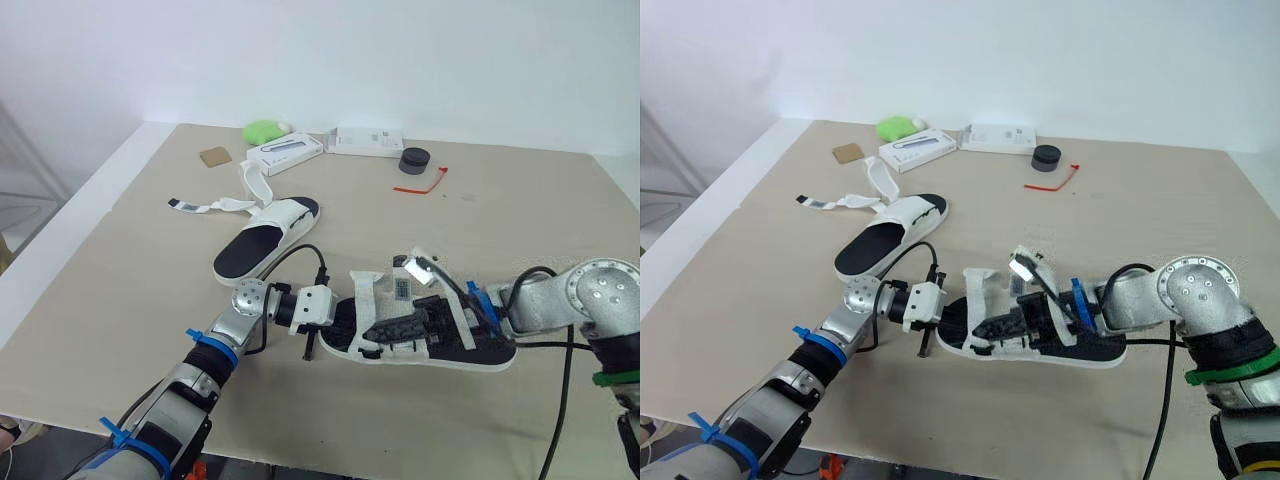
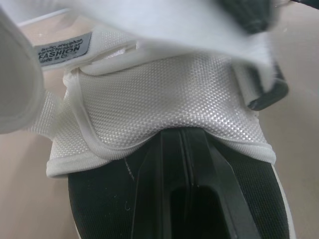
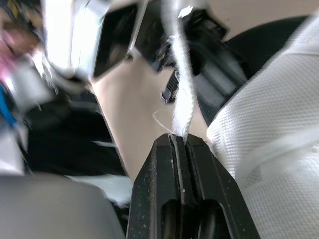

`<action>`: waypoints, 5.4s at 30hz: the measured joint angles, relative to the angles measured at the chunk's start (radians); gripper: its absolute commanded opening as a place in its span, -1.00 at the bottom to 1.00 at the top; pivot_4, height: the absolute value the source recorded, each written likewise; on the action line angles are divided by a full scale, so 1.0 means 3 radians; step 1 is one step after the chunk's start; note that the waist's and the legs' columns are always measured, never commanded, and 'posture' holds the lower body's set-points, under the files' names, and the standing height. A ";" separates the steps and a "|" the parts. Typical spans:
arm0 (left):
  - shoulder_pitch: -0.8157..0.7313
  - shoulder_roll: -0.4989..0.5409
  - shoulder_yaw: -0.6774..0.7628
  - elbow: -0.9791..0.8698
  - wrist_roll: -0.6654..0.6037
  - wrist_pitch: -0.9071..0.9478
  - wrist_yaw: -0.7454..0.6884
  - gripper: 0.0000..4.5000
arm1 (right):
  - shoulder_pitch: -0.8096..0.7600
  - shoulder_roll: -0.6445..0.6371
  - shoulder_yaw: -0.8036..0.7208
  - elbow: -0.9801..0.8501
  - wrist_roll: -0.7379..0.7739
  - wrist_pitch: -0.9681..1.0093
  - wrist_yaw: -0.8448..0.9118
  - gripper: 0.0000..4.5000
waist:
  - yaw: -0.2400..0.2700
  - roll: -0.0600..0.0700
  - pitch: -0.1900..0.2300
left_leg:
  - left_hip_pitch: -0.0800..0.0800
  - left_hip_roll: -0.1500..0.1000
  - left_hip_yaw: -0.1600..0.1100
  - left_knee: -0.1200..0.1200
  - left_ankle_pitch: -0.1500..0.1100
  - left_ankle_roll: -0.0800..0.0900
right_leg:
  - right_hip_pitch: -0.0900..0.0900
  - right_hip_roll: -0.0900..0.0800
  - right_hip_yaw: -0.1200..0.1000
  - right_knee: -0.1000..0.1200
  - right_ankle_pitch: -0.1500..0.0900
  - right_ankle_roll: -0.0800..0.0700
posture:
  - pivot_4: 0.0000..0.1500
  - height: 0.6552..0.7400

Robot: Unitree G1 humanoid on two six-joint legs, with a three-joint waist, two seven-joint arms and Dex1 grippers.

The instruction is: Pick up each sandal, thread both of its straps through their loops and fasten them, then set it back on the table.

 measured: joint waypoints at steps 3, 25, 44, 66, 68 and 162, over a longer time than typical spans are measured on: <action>0.0000 0.0001 0.0000 0.0004 0.0000 0.0000 0.0005 -1.00 | 0.0084 -0.0016 0.0002 -0.0408 -0.0559 -0.0074 0.0339 -0.94 | 0.0000 -0.0001 -0.0001 | 0.0001 0.0000 0.0000 0.0000 0.0000 -0.0001 | 0.0000 0.0000 -0.0001 0.0000 -0.0001 0.0001 | 1.00 1.00; -0.0009 -0.0057 -0.0013 0.0081 0.0002 -0.0002 -0.0008 -1.00 | 0.0103 -0.0067 0.0073 -0.0673 -0.1963 -0.0146 0.1704 0.17 | 0.0001 -0.0031 -0.0031 | 0.0003 -0.0029 0.0000 -0.0007 -0.0005 -0.0005 | 0.0002 -0.0045 -0.0007 -0.0006 0.0001 0.0013 | 1.00 1.00; -0.0018 -0.0064 -0.0008 0.0087 -0.0005 -0.0003 0.0013 -1.00 | 0.1019 -0.0436 -0.1028 -0.0922 -0.1698 -0.0114 0.2428 0.81 | 0.0002 -0.0032 -0.0004 | 0.0001 -0.0042 0.0003 -0.0004 -0.0001 0.0001 | 0.0005 -0.0052 -0.0027 -0.0006 -0.0004 0.0033 | 1.00 1.00; -0.0072 -0.0081 -0.0009 0.0125 -0.0001 -0.0019 -0.0010 -1.00 | 0.0121 0.0315 -0.0767 -0.0373 -0.1726 0.0229 0.1443 0.81 | 0.0005 -0.0022 0.0012 | -0.0005 -0.0047 -0.0011 -0.0003 0.0006 0.0010 | 0.0005 -0.0056 -0.0042 -0.0006 0.0006 0.0023 | 1.00 1.00; -0.0071 -0.0081 -0.0009 0.0127 -0.0001 -0.0019 0.0005 -1.00 | 0.0088 0.0364 -0.0754 -0.0323 -0.1725 0.0298 0.1408 0.81 | 0.0005 -0.0021 0.0012 | -0.0006 -0.0047 -0.0012 -0.0003 0.0007 0.0012 | 0.0005 -0.0056 -0.0042 -0.0006 0.0004 0.0018 | 1.00 1.00; -0.0056 -0.0070 -0.0009 0.0126 0.0004 -0.0018 0.0048 -1.00 | 0.1640 0.0087 -0.0587 -0.1409 -0.3067 -0.0952 0.2378 0.70 | 0.0000 -0.0024 0.0016 | -0.0010 -0.0053 -0.0031 -0.0002 0.0012 0.0014 | 0.0011 -0.0060 -0.0070 -0.0006 0.0002 0.0025 | 1.00 1.00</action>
